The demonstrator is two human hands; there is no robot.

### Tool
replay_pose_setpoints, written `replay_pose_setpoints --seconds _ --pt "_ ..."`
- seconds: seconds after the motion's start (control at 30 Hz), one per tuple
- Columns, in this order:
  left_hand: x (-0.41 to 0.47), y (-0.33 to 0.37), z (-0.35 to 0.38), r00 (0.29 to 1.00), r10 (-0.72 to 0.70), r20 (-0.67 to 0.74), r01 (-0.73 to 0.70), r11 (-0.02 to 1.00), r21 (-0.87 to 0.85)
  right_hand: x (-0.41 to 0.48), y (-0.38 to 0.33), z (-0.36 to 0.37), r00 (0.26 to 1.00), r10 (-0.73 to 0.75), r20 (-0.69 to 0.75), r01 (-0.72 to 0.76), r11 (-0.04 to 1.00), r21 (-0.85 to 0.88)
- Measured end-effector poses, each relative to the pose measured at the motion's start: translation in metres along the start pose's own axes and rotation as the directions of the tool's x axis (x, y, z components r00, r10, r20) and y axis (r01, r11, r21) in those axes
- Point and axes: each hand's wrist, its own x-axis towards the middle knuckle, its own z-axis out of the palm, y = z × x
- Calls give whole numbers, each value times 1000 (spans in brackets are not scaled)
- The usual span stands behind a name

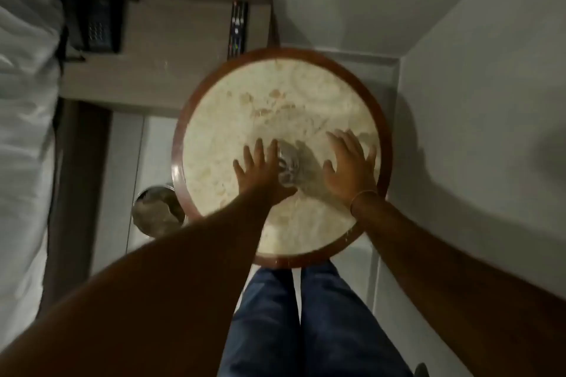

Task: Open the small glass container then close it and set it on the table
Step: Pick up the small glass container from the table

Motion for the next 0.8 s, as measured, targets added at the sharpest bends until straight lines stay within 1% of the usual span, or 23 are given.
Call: replay_pose_setpoints --seconds 0.07,0.17,0.23,0.33,0.4,0.5,0.57,0.63,0.67,0.7,0.73,0.77,0.8 --pt "15 2 13 999 44 10 -45 996 75 4 5 19 999 31 -39 -28 997 74" --pt "36 3 34 997 71 -14 -69 993 95 -3 10 47 992 99 -76 -83 979 185" --pt "44 3 44 992 113 -58 -106 988 115 -9 11 56 987 124 -104 -95 964 250" --pt "47 -3 57 976 158 -148 -140 982 130 -11 16 69 980 123 -159 -64 941 331" --pt "46 -4 62 961 186 -203 -163 979 121 -15 13 75 978 169 -126 -99 897 431" --pt "47 -8 62 948 217 -235 -206 976 68 -11 6 81 966 255 32 -224 776 590" --pt "43 -11 60 945 204 -257 -211 977 -1 -6 -1 83 951 286 121 -289 676 678" --pt "31 -15 57 944 173 -283 -212 970 -115 -1 -8 86 929 300 218 -355 548 757" --pt "22 -18 56 940 171 -296 -227 960 -166 1 -11 86 908 283 309 -411 459 787" --pt "11 -19 54 936 178 -304 -245 949 -199 2 -14 86 878 221 425 -478 358 802" --pt "0 -21 52 934 190 -304 -263 938 -224 3 -15 86 837 122 533 -545 264 796" --pt "-13 -24 51 936 195 -293 -271 930 -249 2 -18 88 782 15 623 -613 191 766" --pt "-28 -29 50 940 195 -279 -272 923 -271 0 -21 90 729 -58 683 -671 143 728"
